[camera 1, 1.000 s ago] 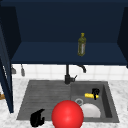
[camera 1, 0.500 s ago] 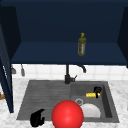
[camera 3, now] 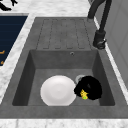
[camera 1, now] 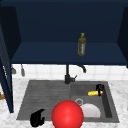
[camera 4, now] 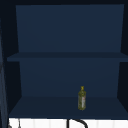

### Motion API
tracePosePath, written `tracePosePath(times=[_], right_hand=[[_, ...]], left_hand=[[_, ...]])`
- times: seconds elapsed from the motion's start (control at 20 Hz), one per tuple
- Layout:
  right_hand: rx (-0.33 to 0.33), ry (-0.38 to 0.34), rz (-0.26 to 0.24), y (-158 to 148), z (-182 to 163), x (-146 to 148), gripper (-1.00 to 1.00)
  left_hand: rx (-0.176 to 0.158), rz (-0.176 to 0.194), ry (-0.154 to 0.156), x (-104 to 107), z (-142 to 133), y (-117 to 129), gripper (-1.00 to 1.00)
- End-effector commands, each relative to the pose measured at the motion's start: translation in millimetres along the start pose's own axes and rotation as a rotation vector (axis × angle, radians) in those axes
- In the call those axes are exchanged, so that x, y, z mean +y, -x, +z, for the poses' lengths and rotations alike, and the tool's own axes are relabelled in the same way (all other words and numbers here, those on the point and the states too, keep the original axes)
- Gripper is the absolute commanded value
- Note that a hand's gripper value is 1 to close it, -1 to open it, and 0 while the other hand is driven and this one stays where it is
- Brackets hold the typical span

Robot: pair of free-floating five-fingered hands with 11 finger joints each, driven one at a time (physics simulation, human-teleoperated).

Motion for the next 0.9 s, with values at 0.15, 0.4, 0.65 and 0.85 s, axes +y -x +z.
tracePosePath(times=[0.15, 0.4, 0.65, 0.85], right_hand=[[-0.023, -0.003, -0.033, 14, 63, -18, 1.00], [-0.032, 0.009, -0.046, 22, 113, -24, 1.00], [-0.025, 0.073, -0.033, 24, 152, -13, 1.00], [-0.008, 0.082, -0.052, 26, 185, -18, 1.00]], left_hand=[[0.000, 0.000, 0.000, 0, 0, 0, 0.00], [0.000, 0.000, 0.000, 0, 0, 0, 0.00], [0.000, 0.000, 0.000, 0, 0, 0, 0.00], [0.000, 0.000, 0.000, 0, 0, 0, 0.00]])
